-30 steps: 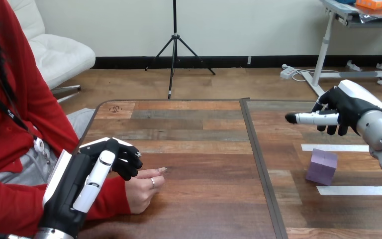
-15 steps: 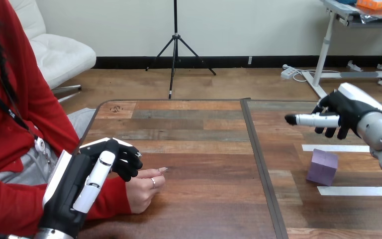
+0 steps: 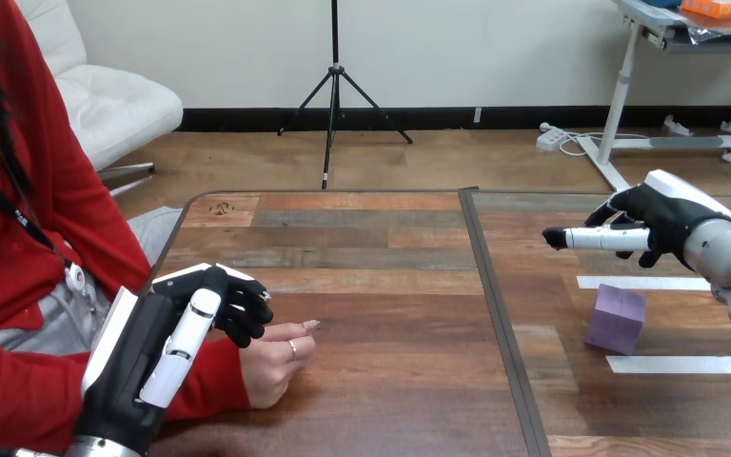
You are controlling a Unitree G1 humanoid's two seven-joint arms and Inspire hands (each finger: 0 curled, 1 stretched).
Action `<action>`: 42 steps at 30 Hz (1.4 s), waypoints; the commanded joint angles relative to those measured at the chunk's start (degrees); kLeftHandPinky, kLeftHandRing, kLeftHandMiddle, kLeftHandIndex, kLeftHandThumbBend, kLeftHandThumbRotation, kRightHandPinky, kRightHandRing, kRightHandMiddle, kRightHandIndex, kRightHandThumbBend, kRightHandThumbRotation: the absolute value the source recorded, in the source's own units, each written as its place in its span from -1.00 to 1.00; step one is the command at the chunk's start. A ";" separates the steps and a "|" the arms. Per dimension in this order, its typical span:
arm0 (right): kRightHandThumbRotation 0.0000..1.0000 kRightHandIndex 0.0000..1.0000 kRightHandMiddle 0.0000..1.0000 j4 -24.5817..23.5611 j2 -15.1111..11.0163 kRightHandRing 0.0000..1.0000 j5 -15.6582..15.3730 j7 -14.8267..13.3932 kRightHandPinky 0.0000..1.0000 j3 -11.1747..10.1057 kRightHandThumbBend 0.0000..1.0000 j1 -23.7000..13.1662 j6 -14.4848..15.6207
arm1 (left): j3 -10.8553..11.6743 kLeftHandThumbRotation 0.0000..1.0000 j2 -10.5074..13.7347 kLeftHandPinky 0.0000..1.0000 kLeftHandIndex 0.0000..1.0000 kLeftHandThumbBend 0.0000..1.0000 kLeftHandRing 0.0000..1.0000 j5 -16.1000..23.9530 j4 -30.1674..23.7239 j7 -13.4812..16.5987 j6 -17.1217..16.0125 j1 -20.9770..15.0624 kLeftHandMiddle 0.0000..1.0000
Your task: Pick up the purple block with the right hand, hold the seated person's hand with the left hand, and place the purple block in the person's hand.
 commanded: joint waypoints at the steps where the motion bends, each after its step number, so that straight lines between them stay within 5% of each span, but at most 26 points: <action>1: 0.43 0.67 0.70 -0.90 -1.84 0.64 -0.53 1.07 0.44 0.43 1.00 -1.10 1.02 | 0.36 1.00 1.05 -0.18 -0.01 -0.32 -0.06 -0.42 -0.10 -0.14 -1.52 -2.99 0.01; 14: 0.42 0.83 0.82 -0.22 -1.76 0.76 -1.11 4.20 0.57 0.97 1.00 -0.42 3.71 | 0.48 1.00 1.05 -0.18 -0.02 -0.25 -0.06 0.01 -0.41 0.20 -1.24 -2.61 0.00; 42: 0.16 0.90 0.84 0.48 -1.83 0.66 -2.82 7.88 0.37 2.38 1.00 0.25 5.68 | 0.52 1.00 1.16 -0.17 -0.01 -0.16 -0.05 -0.22 -1.64 0.06 -0.14 -1.84 0.01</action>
